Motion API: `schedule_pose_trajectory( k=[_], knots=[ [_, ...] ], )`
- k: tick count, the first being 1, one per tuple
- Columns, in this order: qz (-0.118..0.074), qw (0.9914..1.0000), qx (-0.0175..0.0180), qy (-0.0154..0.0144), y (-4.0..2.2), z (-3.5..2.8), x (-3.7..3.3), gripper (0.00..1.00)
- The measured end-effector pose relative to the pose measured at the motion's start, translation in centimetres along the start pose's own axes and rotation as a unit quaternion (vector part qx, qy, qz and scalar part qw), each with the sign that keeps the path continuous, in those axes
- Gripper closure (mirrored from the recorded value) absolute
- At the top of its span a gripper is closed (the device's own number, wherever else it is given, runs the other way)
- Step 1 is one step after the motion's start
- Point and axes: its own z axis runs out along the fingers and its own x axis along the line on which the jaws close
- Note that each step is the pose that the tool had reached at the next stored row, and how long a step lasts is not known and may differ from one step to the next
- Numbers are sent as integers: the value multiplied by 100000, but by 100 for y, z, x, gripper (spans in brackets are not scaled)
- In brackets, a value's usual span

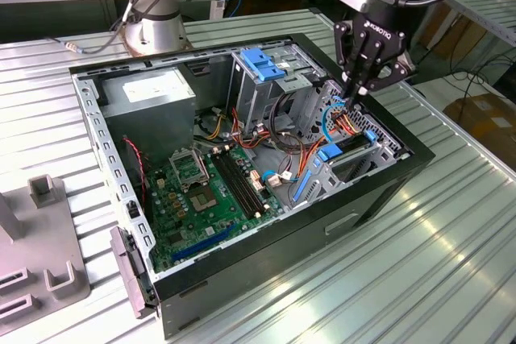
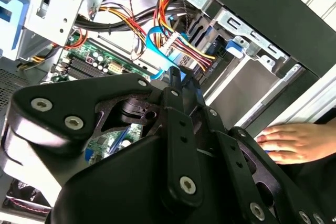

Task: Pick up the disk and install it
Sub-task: 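Insert the second disk wire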

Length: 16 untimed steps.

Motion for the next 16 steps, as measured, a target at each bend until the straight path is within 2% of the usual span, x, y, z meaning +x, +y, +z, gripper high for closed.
schedule_pose_trajectory(
  k=[1, 7, 9, 10, 11, 12, 16],
  knots=[
    [-3, 100000, -8, 221, 0, 3, -3, 76],
    [-19, 99994, -31, 1088, -1, 23, -47, 76],
    [-21, 99992, -38, 1286, -1, 31, -61, 76],
    [-29, 99986, -48, 1688, -1, 42, -72, 76],
    [-39, 99973, -65, 2302, -1, 58, -78, 76],
    [-47, 99962, -77, 2738, -1, 71, -81, 76],
    [-63, 99932, -103, 3680, -1, 104, -92, 76]
  ],
)
